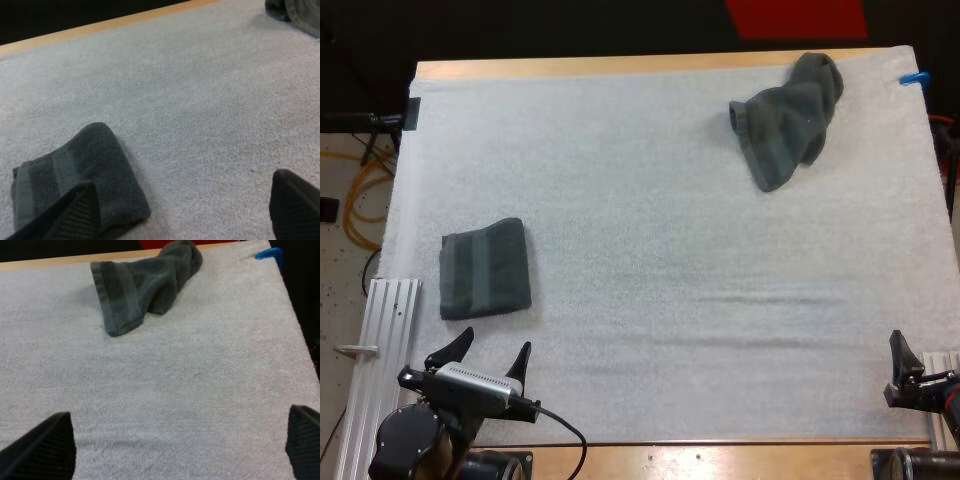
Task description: Pick towel from pile fold and stack
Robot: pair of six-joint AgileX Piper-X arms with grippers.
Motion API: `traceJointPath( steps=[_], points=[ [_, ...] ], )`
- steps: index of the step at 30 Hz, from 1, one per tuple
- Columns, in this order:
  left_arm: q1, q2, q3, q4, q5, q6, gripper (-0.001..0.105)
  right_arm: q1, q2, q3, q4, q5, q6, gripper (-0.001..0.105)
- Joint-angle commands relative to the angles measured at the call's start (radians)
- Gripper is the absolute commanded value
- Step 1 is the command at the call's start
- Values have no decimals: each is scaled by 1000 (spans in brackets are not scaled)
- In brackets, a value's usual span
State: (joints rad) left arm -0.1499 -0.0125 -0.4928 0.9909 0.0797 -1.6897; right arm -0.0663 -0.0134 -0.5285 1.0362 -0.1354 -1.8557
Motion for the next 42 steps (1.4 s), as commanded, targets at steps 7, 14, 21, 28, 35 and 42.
traceJointPath(
  steps=[7, 14, 21, 28, 35, 42],
  points=[
    [-3, -135, -2, -22, 5, -20, 67, 0, -30, 4, -13, 2, -2, 82],
    [-3, -23, -59, -25, 107, -20, 67, 0, 76, -58, -1, -55, 44, 82],
    [-3, 243, -206, -115, 280, -19, 67, 0, 296, -211, -1, -188, 44, 82],
    [-3, 510, -340, -159, 440, -12, 67, 0, 511, -334, -33, -336, 41, 82],
    [-30, 647, -389, -225, 479, -12, 67, 1, 736, -411, -218, -339, 39, 82],
    [-29, 700, -389, -234, 479, -12, 67, 5, 1082, -516, -390, -250, 70, 82]
  ],
)
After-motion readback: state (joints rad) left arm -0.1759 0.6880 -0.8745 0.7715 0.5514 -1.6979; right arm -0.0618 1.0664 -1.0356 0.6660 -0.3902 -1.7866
